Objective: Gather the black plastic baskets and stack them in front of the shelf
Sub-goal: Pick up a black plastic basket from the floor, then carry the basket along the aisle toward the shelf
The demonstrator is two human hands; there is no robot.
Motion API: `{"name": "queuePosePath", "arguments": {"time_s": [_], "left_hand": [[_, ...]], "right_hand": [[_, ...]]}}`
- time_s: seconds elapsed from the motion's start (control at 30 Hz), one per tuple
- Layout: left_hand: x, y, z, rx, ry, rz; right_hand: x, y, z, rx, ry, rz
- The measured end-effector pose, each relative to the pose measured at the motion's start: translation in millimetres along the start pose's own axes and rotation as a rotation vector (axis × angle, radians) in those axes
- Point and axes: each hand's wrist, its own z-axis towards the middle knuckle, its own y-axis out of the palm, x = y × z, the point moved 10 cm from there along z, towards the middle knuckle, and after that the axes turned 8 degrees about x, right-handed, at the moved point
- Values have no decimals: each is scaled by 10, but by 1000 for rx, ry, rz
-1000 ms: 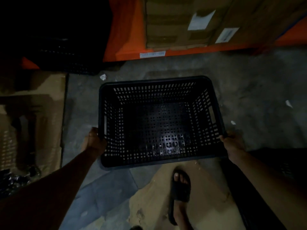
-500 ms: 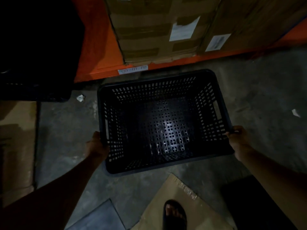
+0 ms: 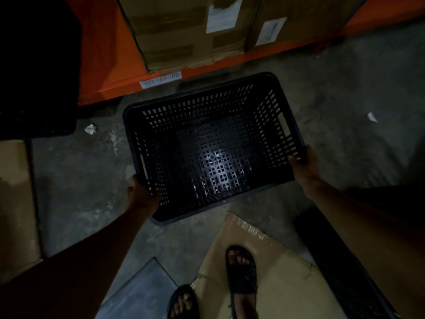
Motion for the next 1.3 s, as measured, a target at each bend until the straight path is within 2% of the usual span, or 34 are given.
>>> {"name": "queuePosePath", "arguments": {"time_s": [0.07,0.17,0.23,0.37,0.47,0.57,0.7,0.77,0.9,0.97,1.07,1.13,1.2,1.3], "left_hand": [[91,-7,-211,-2,31,19],[285,13,-505,-9,104,127],[478,64,-776,-39,139,174],[940,349,-1420,-171,212,179],[1301,720,-2047,-344,312,209],[1585,1169,-2682,-505,395,200],[1867,1863,-3313,-603,512,314],[1950,2272,-3497,-648,495,366],[2171,3014,-3648,-599,548,500],[2345,3422,-3763,-564,598,504],[2529,3928,-3836,-557,615,456],[2565,4083,-3808,-539,648,498],[2570,4185,-3755,-483,693,576],[2598,4146,-3662,-445,687,613]], "right_hand": [[-56,-114,-226,41,-11,1],[-240,-281,-597,-22,-81,151],[-212,-563,-841,-28,-54,256],[84,-1229,-1230,-1,51,315],[458,-1841,-1448,73,126,342],[1132,-2387,-1614,142,279,257],[2405,-2976,-1816,185,517,29],[3039,-3216,-1919,241,633,-37],[4074,-3424,-2124,266,853,-17],[4589,-3479,-2194,265,967,25],[5171,-3513,-2272,338,1040,151],[5381,-3465,-2282,388,1025,281],[5604,-3400,-2325,412,1088,382],[5765,-3423,-2424,431,1147,377]]}}
